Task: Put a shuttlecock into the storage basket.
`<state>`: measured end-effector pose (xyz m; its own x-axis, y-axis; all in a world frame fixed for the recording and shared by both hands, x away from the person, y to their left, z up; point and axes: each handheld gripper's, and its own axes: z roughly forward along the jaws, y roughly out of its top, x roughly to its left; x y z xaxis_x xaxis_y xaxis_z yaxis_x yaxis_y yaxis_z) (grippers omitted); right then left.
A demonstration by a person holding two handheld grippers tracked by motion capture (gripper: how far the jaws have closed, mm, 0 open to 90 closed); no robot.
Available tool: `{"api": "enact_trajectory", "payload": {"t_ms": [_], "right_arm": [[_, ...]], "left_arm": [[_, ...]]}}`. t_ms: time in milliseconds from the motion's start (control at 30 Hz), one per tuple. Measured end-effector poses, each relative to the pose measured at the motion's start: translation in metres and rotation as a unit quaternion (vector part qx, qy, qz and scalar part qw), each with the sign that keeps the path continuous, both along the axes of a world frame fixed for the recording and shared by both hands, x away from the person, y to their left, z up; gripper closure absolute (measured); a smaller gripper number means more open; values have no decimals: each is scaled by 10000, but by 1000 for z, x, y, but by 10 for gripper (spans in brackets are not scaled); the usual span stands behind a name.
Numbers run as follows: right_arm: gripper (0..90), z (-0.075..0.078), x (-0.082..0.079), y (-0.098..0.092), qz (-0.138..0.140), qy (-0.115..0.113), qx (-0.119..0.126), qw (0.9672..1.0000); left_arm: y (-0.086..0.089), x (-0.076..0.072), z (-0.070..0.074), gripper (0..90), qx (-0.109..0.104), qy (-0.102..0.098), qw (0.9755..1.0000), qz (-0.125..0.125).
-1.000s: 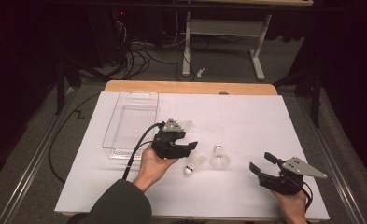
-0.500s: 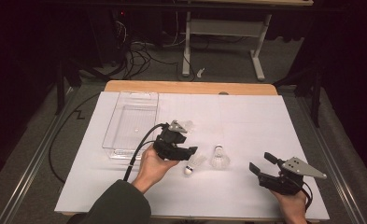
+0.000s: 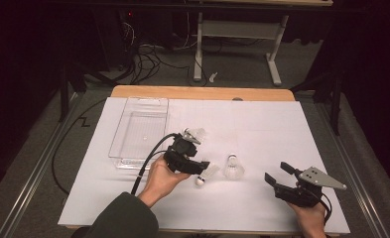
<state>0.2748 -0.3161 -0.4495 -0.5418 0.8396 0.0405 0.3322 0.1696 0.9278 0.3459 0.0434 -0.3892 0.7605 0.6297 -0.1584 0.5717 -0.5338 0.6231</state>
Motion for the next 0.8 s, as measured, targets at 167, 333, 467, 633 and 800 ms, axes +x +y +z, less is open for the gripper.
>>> {"api": "enact_trajectory", "payload": {"t_ms": [167,333,467,633,800], "right_arm": [[272,0,0,0,0,1,2,10000],[272,0,0,0,4,1,-1,10000],[272,0,0,0,-15,-12,-8,10000],[271,0,0,0,-19,-10,-3,10000],[272,0,0,0,-13,-8,-7,10000]], "left_arm": [[1,0,0,381,4,51,10000,8],[-2,-1,-1,374,75,133,9999,-24],[-5,-2,-3,366,89,177,9998,-35],[-7,-2,-5,363,148,233,9996,-40],[-7,-2,-11,359,205,343,9992,-36]]}}
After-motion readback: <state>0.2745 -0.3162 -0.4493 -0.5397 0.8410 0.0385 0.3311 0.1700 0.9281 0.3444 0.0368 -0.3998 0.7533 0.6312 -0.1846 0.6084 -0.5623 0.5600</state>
